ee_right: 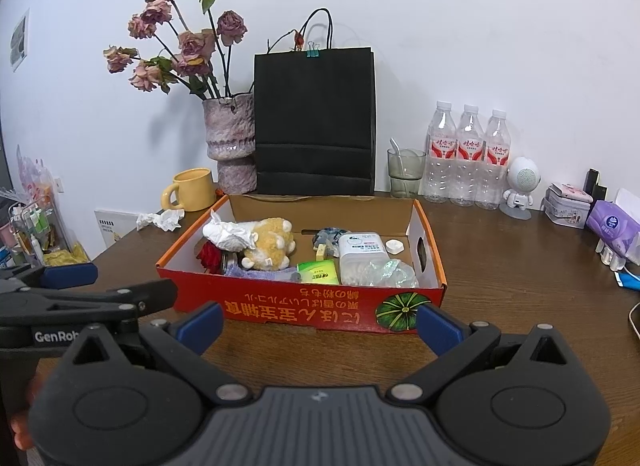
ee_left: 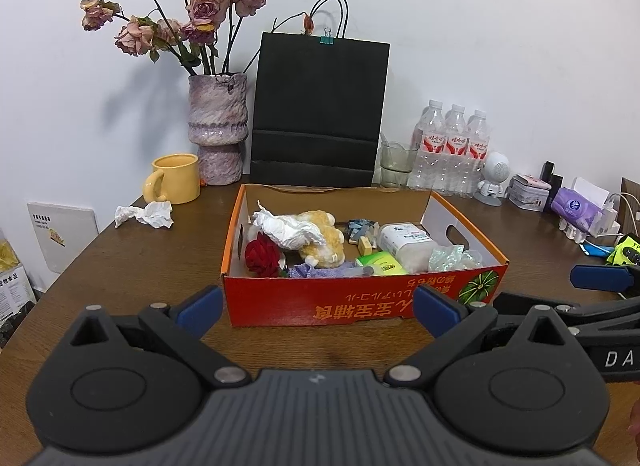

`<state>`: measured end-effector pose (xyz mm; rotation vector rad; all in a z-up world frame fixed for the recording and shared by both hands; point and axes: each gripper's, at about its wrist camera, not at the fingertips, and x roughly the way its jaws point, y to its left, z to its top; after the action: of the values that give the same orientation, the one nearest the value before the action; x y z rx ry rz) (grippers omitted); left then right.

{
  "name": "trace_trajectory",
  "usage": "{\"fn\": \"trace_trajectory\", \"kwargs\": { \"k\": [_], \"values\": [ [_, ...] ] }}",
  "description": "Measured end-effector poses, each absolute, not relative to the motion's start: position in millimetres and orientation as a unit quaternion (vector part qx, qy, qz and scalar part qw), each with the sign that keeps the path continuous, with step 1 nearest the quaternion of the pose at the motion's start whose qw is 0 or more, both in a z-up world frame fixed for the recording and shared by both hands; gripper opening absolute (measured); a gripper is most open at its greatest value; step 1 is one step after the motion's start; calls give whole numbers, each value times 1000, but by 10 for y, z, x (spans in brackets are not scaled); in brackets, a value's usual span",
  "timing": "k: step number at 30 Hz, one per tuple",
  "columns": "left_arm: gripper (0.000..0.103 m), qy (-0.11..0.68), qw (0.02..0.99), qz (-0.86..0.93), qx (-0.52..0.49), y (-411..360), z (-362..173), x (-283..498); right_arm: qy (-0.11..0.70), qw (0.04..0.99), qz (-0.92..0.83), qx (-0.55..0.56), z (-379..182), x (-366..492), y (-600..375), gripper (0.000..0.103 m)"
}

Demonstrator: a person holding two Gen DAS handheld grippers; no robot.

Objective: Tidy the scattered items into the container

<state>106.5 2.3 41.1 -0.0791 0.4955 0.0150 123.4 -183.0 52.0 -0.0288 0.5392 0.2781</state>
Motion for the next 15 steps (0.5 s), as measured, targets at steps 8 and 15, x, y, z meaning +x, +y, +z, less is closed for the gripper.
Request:
{"fn": "trace_trajectory", "kwargs": {
  "k": [8,15],
  "values": [
    [103,249,968,11,-38,15,406,1075,268,954,135,-13,503,1240,-1822,103],
    [103,252,967,14,-39,12,398,1086,269,954,134,-14,502,1242,-1824,103]
  ]
}}
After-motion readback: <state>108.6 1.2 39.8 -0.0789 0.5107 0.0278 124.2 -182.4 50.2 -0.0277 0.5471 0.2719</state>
